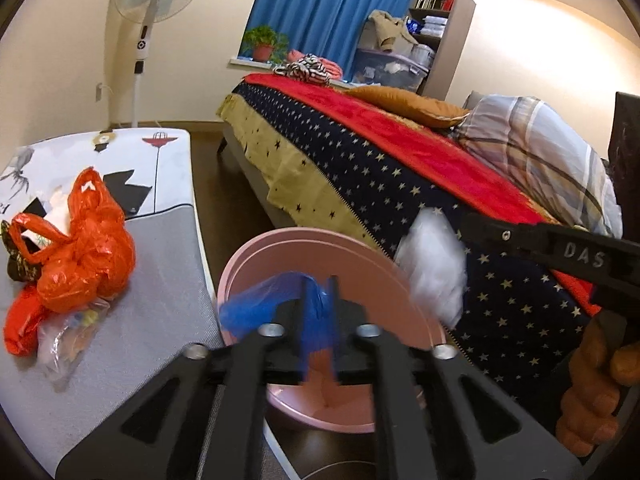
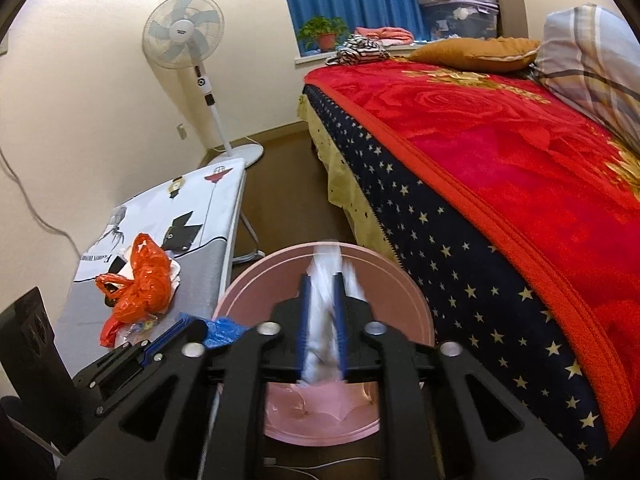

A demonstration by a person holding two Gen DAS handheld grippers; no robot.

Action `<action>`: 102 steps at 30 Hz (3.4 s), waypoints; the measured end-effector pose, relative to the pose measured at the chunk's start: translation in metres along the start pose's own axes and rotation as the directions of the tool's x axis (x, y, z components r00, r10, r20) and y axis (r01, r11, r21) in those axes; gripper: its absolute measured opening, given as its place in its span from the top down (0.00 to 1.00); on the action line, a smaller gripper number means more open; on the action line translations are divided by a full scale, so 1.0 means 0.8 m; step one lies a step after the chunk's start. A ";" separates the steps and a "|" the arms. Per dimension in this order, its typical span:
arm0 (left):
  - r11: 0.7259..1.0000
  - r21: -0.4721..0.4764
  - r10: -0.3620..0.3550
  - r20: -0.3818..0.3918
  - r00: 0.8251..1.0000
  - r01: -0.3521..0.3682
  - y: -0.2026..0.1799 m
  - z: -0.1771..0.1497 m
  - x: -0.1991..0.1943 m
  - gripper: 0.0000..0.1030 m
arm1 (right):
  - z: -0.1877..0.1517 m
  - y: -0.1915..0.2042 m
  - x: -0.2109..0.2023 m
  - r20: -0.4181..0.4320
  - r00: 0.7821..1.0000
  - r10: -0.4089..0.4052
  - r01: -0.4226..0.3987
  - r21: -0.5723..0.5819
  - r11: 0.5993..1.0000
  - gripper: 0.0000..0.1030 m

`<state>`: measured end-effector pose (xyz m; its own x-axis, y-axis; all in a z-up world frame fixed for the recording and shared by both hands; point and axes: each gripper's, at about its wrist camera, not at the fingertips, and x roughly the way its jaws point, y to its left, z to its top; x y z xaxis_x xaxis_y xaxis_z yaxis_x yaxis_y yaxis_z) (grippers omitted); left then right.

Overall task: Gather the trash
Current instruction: 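Carry both items to the pink wastebasket and open both tools to drop them, then grasp the orange plastic bag with the right tool, then carry the orange bag toward the wastebasket while the left tool grasps the red bag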

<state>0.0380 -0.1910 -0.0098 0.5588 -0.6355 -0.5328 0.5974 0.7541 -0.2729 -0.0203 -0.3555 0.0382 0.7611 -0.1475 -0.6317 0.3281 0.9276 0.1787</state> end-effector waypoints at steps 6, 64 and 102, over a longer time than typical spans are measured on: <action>1.000 0.009 0.017 0.005 1.000 -0.017 0.000 -0.002 -0.007 0.76 | 0.000 0.002 -0.002 0.017 1.000 -0.015 0.015 -0.011 1.000 0.48; 0.790 -0.427 0.465 -0.052 0.884 -0.440 0.236 -0.035 -0.096 0.48 | -0.047 0.215 0.164 -0.141 0.918 0.370 -0.383 -0.087 0.919 0.49; 0.781 -0.352 0.515 -0.102 0.851 -0.516 0.230 -0.024 -0.074 0.38 | -0.035 0.188 0.135 -0.098 0.932 0.348 -0.357 -0.103 0.928 0.84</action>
<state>0.1035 -0.0116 -0.0438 0.7244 -0.1350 -0.6761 -0.0238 0.9751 -0.2203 0.0953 -0.2226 -0.0246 0.7690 0.2189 -0.6005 -0.0248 0.9490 0.3142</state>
